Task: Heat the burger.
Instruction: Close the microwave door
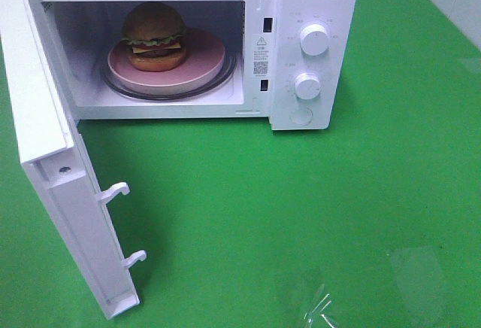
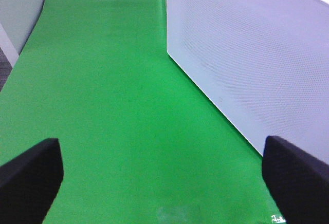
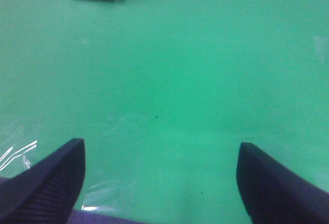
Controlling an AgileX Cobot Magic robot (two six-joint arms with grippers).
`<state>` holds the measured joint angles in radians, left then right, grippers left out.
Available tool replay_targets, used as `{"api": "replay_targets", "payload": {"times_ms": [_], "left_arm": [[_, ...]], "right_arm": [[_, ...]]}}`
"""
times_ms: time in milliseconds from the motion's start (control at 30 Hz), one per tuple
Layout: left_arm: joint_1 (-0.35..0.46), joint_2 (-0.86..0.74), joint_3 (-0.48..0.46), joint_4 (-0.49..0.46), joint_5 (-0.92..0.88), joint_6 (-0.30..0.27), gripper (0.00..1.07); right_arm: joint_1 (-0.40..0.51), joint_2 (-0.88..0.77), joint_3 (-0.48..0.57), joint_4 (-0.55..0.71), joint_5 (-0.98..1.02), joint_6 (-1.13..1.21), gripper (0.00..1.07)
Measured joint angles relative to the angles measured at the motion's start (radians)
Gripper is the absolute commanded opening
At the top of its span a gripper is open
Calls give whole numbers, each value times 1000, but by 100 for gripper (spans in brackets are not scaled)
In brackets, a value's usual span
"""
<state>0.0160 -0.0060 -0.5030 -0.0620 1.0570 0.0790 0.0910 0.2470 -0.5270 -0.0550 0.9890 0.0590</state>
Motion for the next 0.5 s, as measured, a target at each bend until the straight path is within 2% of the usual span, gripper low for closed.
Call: {"api": "replay_targets", "payload": {"times_ms": [500], "left_arm": [[0,0,0,0,0,0,98]], "right_arm": [[-58,-251,20,-11,12,9,76]]}}
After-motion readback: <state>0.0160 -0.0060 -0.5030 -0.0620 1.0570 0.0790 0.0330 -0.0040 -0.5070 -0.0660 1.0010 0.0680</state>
